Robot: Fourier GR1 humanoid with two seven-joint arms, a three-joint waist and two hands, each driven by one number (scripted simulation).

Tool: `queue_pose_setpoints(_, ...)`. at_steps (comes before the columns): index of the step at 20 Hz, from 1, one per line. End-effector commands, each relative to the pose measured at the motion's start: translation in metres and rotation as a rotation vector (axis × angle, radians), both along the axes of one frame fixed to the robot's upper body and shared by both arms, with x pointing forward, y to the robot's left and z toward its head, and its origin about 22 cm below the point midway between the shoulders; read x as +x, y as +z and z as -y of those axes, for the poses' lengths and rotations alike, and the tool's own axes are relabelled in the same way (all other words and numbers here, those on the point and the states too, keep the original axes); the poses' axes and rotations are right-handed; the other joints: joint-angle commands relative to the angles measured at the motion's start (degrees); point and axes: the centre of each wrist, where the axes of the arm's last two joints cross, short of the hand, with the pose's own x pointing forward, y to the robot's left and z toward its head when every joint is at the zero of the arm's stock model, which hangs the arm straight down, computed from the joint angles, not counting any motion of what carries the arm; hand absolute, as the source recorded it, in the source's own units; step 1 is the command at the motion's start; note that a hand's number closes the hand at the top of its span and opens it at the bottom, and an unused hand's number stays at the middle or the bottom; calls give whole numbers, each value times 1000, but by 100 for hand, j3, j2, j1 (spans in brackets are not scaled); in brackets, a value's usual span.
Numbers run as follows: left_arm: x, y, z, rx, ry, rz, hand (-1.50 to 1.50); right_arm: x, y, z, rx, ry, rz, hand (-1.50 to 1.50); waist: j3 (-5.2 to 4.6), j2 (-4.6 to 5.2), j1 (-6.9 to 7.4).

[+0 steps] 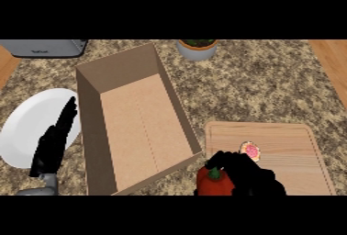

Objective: Pick the bell pepper from the cutting board and place it in the cardboard box

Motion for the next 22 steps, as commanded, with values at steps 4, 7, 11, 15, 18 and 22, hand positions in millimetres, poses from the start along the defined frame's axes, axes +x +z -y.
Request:
queue_pose_setpoints(4, 0, 10, -3, 0, -23, 6, 0, 12, 41, -35, 74, 107, 69, 150, -1, 4, 39)
queue_pose_setpoints(7, -1, 1, -2, 5, -9, -11, 0, 31, 55, -55, 71, 91, 55, 150, -4, 5, 55)
queue_pose_setpoints(11, 8, 16, 9, -7, -11, 7, 0, 85, 60, -75, 75, 71, 27, 150, -3, 20, 120)
queue_pose_setpoints(15, 10, 7, 21, 3, -18, 4, 0, 104, 57, -98, 70, 69, -2, 150, -1, 13, 110)
queue_pose_setpoints(18, 6, 9, -6, 20, -28, 6, 0, 146, 50, -105, 55, 48, -66, 150, -4, 44, 237)
queue_pose_setpoints(22, 4, 3, 1, 2, -31, 19, 0, 161, 57, -121, 47, 58, -129, 150, -4, 29, 200)
